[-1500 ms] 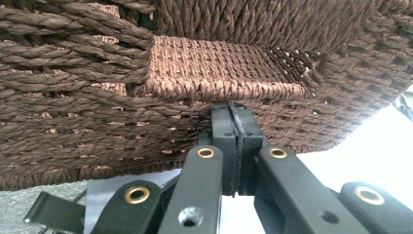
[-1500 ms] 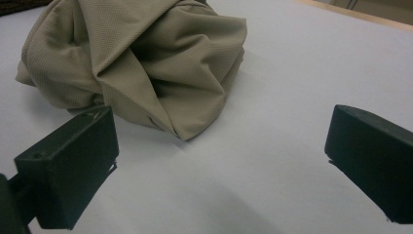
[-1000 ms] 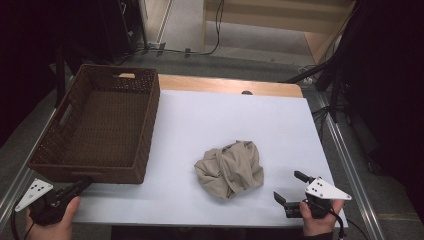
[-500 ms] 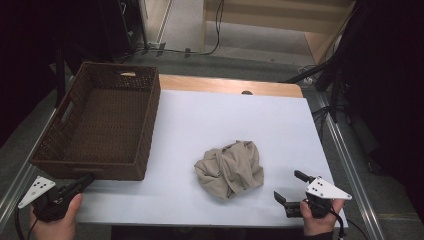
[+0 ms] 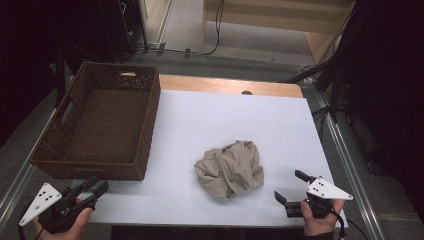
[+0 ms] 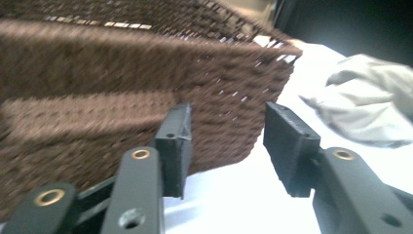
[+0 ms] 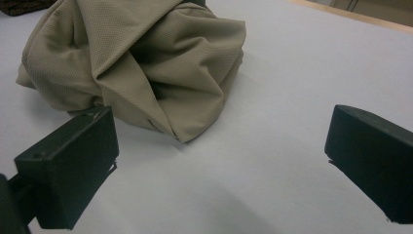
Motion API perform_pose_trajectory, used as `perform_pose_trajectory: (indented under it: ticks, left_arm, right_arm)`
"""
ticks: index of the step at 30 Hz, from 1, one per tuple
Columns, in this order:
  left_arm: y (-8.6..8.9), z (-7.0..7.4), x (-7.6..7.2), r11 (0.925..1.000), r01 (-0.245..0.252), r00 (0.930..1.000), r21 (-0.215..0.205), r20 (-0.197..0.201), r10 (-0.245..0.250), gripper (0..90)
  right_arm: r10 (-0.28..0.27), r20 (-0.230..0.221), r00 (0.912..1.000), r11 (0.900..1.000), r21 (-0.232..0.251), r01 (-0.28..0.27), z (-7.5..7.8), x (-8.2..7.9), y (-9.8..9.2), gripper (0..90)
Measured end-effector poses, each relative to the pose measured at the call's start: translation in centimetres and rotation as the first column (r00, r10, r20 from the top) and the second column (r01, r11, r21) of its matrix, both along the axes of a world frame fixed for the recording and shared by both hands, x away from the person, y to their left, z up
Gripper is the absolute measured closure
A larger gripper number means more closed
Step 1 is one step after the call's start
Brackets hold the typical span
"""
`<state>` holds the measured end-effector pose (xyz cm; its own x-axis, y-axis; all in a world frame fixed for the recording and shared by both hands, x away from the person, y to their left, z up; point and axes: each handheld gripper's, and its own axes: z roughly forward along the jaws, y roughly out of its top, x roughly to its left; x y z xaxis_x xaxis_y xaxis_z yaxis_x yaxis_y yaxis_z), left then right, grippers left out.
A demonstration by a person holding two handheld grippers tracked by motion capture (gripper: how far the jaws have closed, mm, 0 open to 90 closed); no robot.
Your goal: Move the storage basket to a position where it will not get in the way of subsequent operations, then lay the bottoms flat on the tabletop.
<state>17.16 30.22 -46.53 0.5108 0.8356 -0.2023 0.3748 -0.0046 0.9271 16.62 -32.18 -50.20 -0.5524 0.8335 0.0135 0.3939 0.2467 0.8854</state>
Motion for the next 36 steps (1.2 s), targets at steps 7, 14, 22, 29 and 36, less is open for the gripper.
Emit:
perform_pose_trajectory:
  ticks: [7, 14, 22, 29, 36]
  left_arm:
    - [-2.2, 0.9, 0.3, 0.9982, 0.047, 0.9989, 0.037, 0.004, -0.047, 33.5]
    - [-4.0, 1.5, 0.6, 0.9948, 0.096, 0.9952, 0.034, 0.017, -0.097, 15.1]
    - [-7.0, 2.0, 0.7, 0.9832, 0.179, 0.9834, 0.038, 0.025, -0.180, 8.6]
    - [-10.4, 1.8, 1.1, 0.9659, 0.254, 0.9667, 0.051, 0.020, -0.255, 8.2]
    - [-12.8, 1.6, 1.4, 0.9519, 0.302, 0.9526, 0.050, 0.019, -0.304, 5.7]
  right_arm:
    - [-0.002, 0.005, 1.0000, 1.000, 0.010, 0.001, 0.2, -0.1, 0.0, 0.0]
    - [0.003, 0.012, 0.9999, 1.000, 0.012, -0.003, 0.3, -0.1, 0.4, 0.0]
    - [0.008, 0.019, 0.9998, 1.000, 0.010, -0.009, 0.6, -0.2, 0.7, 0.0]
    - [0.024, 0.017, 0.9996, 1.000, 0.013, -0.024, 1.0, -0.1, 1.3, 0.0]
    - [0.047, 0.018, 0.9987, 0.999, 0.023, -0.048, 1.3, 0.1, 2.2, 0.0]
